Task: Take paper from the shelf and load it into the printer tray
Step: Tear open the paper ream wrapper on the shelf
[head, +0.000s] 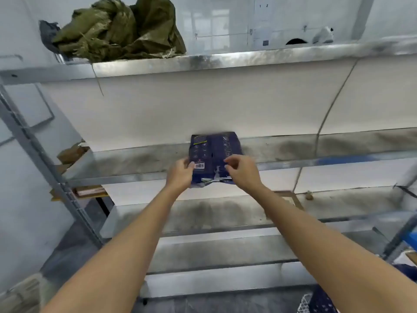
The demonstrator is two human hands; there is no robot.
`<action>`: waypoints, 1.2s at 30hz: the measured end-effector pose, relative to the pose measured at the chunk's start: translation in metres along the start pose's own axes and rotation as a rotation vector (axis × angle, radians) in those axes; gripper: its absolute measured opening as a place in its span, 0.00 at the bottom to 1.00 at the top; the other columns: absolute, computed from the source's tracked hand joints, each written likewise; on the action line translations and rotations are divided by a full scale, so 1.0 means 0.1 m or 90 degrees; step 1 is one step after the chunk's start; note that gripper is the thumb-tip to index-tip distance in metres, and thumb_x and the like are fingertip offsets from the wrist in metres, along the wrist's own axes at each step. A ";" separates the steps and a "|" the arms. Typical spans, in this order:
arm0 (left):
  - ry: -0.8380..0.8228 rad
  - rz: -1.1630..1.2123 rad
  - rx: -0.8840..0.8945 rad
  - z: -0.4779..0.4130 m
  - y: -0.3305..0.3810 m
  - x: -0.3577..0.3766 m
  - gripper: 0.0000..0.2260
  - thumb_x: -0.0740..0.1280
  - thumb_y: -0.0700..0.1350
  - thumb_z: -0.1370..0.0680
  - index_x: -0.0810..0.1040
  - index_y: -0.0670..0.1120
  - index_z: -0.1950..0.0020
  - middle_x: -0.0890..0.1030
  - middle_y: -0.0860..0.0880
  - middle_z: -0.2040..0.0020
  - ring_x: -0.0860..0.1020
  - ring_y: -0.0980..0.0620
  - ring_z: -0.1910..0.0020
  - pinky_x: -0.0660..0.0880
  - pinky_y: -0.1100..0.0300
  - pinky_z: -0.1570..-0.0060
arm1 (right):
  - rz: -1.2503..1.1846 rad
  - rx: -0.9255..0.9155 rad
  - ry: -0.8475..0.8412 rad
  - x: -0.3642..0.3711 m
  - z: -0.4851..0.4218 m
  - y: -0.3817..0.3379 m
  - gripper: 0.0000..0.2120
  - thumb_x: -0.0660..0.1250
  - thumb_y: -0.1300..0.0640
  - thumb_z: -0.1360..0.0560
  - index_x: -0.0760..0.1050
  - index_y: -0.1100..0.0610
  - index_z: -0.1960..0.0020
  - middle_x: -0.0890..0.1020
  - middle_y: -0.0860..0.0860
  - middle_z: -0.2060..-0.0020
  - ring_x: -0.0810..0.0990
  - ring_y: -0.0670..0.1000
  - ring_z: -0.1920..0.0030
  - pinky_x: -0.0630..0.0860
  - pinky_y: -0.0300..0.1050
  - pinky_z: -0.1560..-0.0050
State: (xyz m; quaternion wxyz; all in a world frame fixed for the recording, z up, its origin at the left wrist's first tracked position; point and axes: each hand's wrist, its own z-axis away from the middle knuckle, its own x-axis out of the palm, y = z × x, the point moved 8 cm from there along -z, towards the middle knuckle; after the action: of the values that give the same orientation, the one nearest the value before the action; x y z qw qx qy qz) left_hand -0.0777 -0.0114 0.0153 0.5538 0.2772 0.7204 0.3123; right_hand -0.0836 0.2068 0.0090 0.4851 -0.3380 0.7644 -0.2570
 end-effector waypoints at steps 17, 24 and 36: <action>-0.222 -0.335 0.278 -0.60 -0.20 0.74 0.38 0.70 0.61 0.26 0.64 0.49 0.20 0.61 0.52 0.18 0.58 0.54 0.19 0.63 0.56 0.25 | 0.206 -0.229 -0.276 0.87 -0.35 0.12 0.16 0.72 0.56 0.26 0.80 0.56 0.39 0.77 0.50 0.51 0.76 0.50 0.53 0.74 0.43 0.51; -0.209 -0.341 0.325 -0.61 -0.27 0.74 0.32 0.69 0.56 0.22 0.65 0.49 0.21 0.63 0.51 0.19 0.59 0.52 0.19 0.65 0.52 0.25 | 0.320 -0.269 -0.142 0.71 -0.07 0.15 0.03 0.68 0.59 0.26 0.77 0.55 0.53 0.81 0.50 0.58 0.79 0.54 0.58 0.78 0.51 0.62; 0.174 0.001 0.182 -0.58 -0.48 0.20 0.11 0.58 0.42 0.18 0.80 0.45 0.48 0.84 0.45 0.57 0.80 0.40 0.60 0.72 0.51 0.62 | 0.290 -0.155 0.115 0.44 0.16 0.30 0.17 0.66 0.63 0.24 0.77 0.63 0.35 0.80 0.61 0.38 0.79 0.61 0.40 0.77 0.54 0.41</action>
State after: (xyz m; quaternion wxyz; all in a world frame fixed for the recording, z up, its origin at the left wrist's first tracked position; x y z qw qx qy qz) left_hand -0.1409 -0.0364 -0.0226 0.4052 0.3088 0.8258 0.2421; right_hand -0.0898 0.1912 -0.0435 0.4163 -0.1889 0.8861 -0.0765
